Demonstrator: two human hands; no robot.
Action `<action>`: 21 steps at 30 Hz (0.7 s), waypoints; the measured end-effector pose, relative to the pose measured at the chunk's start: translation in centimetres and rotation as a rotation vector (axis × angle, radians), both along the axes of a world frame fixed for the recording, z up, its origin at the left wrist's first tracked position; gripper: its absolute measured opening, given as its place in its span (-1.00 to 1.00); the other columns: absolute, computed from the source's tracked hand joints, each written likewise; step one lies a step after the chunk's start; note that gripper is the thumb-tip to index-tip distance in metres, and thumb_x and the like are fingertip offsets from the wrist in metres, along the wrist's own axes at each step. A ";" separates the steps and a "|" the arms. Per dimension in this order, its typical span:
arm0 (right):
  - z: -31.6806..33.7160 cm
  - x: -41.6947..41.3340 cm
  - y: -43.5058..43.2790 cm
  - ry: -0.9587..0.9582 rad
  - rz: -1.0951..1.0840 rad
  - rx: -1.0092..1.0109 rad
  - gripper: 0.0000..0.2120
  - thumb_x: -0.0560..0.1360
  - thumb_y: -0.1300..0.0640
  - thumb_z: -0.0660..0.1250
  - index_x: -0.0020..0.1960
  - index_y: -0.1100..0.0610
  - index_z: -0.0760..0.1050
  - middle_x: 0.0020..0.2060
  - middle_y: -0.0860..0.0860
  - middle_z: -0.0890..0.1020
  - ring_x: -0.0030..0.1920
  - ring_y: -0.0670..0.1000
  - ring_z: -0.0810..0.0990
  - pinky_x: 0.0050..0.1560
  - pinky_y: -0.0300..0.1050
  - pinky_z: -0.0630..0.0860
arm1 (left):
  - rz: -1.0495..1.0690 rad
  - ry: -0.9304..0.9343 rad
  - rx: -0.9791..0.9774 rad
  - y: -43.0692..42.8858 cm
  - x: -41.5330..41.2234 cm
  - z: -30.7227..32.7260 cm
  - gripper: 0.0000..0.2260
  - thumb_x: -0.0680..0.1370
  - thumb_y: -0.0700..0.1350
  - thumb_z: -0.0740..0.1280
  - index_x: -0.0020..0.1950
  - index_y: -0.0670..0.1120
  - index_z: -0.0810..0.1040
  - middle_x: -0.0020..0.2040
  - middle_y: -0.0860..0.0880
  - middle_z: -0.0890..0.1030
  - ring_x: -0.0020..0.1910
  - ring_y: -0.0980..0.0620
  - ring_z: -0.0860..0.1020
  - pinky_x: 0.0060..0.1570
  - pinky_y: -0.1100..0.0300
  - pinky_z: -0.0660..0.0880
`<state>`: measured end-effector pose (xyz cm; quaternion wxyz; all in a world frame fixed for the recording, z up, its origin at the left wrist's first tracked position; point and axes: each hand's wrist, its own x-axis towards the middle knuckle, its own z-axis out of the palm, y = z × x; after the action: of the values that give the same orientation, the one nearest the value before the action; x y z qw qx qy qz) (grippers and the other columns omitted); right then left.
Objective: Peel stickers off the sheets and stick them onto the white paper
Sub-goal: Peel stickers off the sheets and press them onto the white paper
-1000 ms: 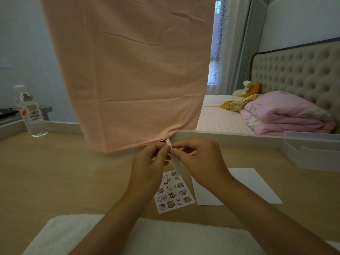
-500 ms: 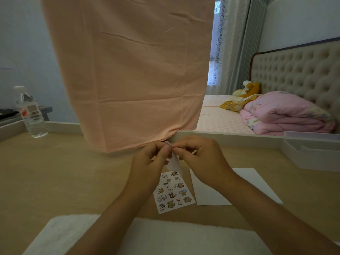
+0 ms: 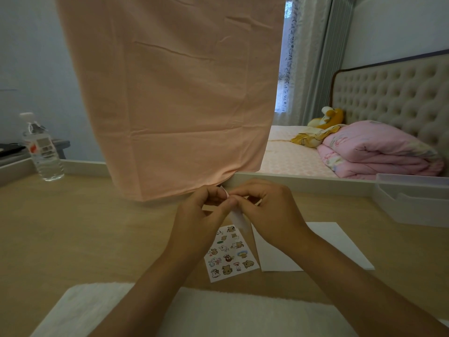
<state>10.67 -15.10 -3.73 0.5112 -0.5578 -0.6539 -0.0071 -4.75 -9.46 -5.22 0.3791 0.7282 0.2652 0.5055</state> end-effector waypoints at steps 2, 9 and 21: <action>0.0 0.1 0.0 0.010 -0.006 -0.003 -0.89 0.51 0.11 0.47 0.02 0.02 0.74 -0.16 -0.15 0.70 -0.16 -0.11 0.66 -0.14 -0.08 0.62 | -0.012 0.012 -0.004 0.1 -0.1 0.0 -0.93 0.51 -0.11 0.47 -0.04 0.02 0.63 -0.10 0.17 0.66 -0.10 0.19 0.62 -0.14 0.28 0.54; 0.1 0.1 0.0 0.103 0.008 -0.089 -0.89 0.52 0.13 0.47 0.01 0.00 0.74 -0.18 -0.17 0.71 -0.26 -0.12 0.63 -0.21 -0.33 0.52 | -0.026 -0.011 -0.032 0.4 -0.1 -0.1 -0.87 0.55 -0.22 0.43 -0.06 0.02 0.61 -0.12 0.11 0.66 -0.09 0.02 0.63 -0.04 -0.14 0.61; 0.5 -0.5 -0.4 0.091 -0.108 -0.098 -0.95 0.52 0.08 0.45 -0.07 -0.02 0.69 -0.24 -0.20 0.65 -0.29 -0.20 0.56 -0.27 -0.39 0.45 | -0.114 -0.177 -0.317 -0.3 0.7 -0.2 -0.92 0.56 -0.23 0.40 -0.04 -0.07 0.65 -0.06 -0.09 0.70 -0.01 -0.10 0.68 -0.05 0.09 0.66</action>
<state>10.15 -15.52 -3.22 0.5113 -0.6163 -0.5985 0.0228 -4.08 -9.78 -5.43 0.5389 0.6261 0.2655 0.4971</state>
